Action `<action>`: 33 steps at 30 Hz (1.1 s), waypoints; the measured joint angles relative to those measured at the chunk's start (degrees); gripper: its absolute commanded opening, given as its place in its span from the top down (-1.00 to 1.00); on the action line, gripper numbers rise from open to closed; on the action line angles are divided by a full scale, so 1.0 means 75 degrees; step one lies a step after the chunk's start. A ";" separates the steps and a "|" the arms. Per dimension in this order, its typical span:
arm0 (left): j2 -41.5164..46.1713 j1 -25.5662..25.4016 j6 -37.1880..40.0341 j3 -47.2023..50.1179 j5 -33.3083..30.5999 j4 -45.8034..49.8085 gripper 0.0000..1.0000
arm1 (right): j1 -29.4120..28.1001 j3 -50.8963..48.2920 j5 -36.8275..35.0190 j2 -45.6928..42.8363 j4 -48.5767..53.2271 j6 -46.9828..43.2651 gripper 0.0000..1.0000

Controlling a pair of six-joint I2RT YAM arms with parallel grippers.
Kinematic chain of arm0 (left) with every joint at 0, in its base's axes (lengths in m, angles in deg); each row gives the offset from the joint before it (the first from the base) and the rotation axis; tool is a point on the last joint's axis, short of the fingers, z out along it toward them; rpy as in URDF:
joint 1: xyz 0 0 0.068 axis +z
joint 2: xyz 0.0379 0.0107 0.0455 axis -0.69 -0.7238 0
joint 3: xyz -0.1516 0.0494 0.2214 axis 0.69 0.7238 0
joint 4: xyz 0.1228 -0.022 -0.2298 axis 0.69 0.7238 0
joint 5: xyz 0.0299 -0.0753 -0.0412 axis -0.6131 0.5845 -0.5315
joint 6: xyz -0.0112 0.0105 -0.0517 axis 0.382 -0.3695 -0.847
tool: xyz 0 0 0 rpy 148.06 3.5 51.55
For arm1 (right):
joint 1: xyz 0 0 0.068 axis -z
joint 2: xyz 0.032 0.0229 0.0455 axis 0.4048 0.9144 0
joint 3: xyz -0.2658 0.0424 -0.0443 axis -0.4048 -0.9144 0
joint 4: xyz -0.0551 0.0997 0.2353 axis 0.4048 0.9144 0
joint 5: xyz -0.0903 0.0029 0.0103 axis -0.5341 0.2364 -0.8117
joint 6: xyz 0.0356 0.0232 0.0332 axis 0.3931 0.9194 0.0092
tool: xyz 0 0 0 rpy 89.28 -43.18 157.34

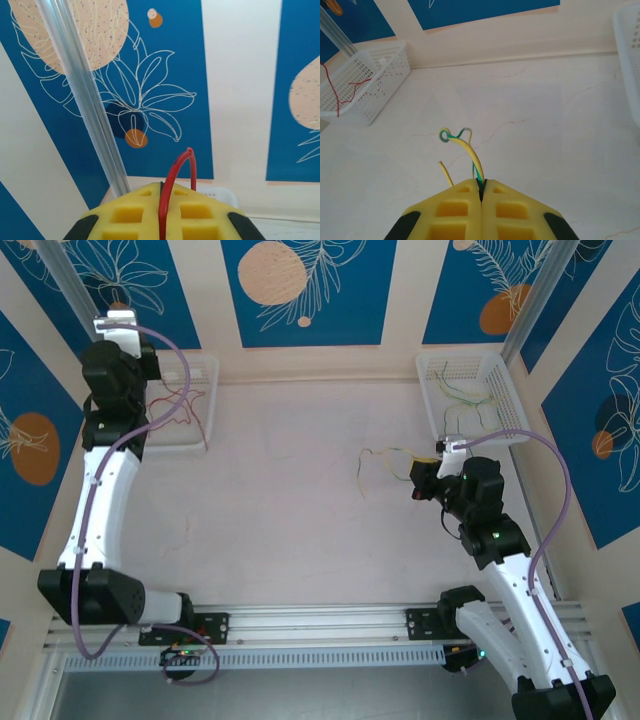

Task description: Untangle the cables

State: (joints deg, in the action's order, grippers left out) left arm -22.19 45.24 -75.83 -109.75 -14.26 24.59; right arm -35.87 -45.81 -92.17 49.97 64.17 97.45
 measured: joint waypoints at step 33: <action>-0.4890 0.0688 -0.0863 -0.0866 0.0609 0.0318 1.00 | 0.0000 0.0003 -0.0134 -0.0804 0.0653 -0.0254 1.00</action>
State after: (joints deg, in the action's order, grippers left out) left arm -58.86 50.40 -82.30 -116.24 -9.69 26.97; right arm -35.87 -45.79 -93.18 43.93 69.06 95.55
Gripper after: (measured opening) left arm 0.068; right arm 0.044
